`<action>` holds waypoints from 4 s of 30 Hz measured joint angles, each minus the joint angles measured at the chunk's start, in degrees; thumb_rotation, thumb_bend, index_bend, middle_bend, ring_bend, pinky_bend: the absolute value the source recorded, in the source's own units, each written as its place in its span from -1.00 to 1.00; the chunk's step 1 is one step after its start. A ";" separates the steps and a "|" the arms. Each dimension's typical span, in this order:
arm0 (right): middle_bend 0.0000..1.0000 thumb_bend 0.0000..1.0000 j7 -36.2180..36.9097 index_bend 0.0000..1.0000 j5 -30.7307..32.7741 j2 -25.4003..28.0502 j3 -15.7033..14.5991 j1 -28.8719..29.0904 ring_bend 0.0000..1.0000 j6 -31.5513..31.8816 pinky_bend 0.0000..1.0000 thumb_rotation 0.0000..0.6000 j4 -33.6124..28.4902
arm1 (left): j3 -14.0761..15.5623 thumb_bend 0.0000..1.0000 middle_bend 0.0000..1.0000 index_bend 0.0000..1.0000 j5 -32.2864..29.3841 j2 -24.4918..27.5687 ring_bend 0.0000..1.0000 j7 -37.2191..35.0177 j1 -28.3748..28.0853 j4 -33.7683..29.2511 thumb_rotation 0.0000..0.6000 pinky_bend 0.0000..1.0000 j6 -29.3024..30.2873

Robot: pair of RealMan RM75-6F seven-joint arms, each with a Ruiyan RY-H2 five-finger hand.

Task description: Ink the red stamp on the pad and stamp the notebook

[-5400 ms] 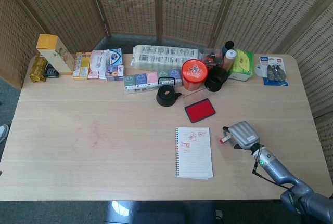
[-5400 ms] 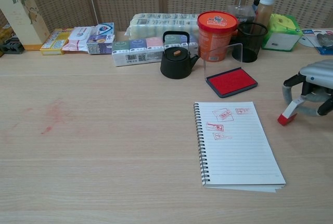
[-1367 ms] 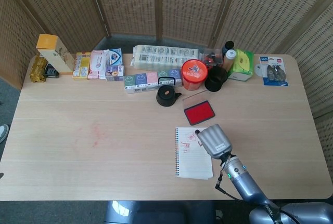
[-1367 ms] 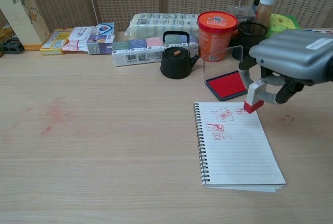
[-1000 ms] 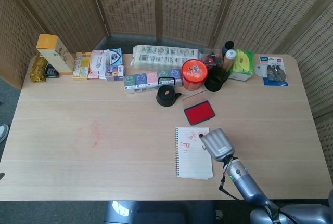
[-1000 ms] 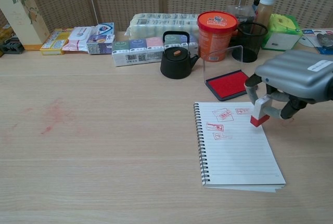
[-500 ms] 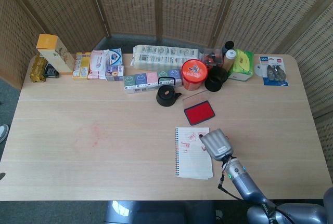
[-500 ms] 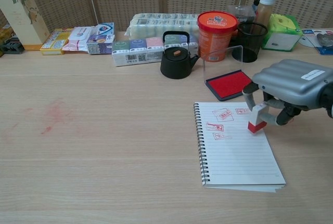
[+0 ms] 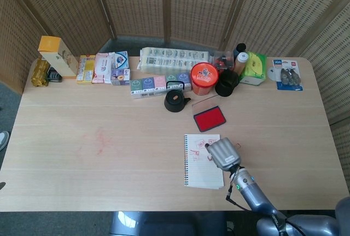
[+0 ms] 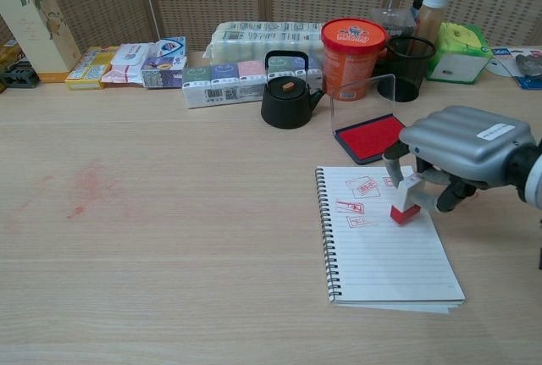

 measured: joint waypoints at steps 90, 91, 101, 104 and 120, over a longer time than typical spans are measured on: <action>0.89 -0.04 10.83 0.14 -19.22 -5.38 -4.41 -7.20 1.00 -3.29 1.00 1.00 8.35 | 0.15 -0.94 -1.00 -1.00 -0.49 -0.60 -1.00 1.72 -0.40 -0.36 1.00 -0.92 -0.99; 0.89 -0.04 10.88 0.14 -19.30 -5.43 -4.42 -7.27 1.00 -3.31 1.00 1.00 8.42 | 0.17 -0.94 -1.00 -1.00 -0.49 -0.58 -1.00 1.70 -0.38 -0.37 1.00 -0.92 -0.97; 0.89 -0.04 11.12 0.15 -19.74 -5.57 -3.97 -7.70 1.00 -3.45 1.00 1.00 8.64 | 0.19 -0.94 -1.00 -1.00 -0.42 -0.56 -1.00 1.50 -0.29 -0.30 1.00 -0.92 -0.78; 0.89 -0.04 11.09 0.15 -19.59 -5.38 -3.66 -7.71 1.00 -3.61 1.00 1.00 8.50 | 0.19 -0.94 -1.00 -1.00 -0.44 -0.54 -1.00 1.32 -0.29 -0.22 1.00 -0.92 -0.80; 0.89 -0.04 5.94 0.14 -19.73 1.22 -2.37 -7.60 1.00 -2.30 1.00 1.00 -5.04 | 0.28 -0.94 -1.00 -1.00 -0.12 -0.41 -1.00 0.77 -0.30 -0.07 1.00 -0.92 -0.75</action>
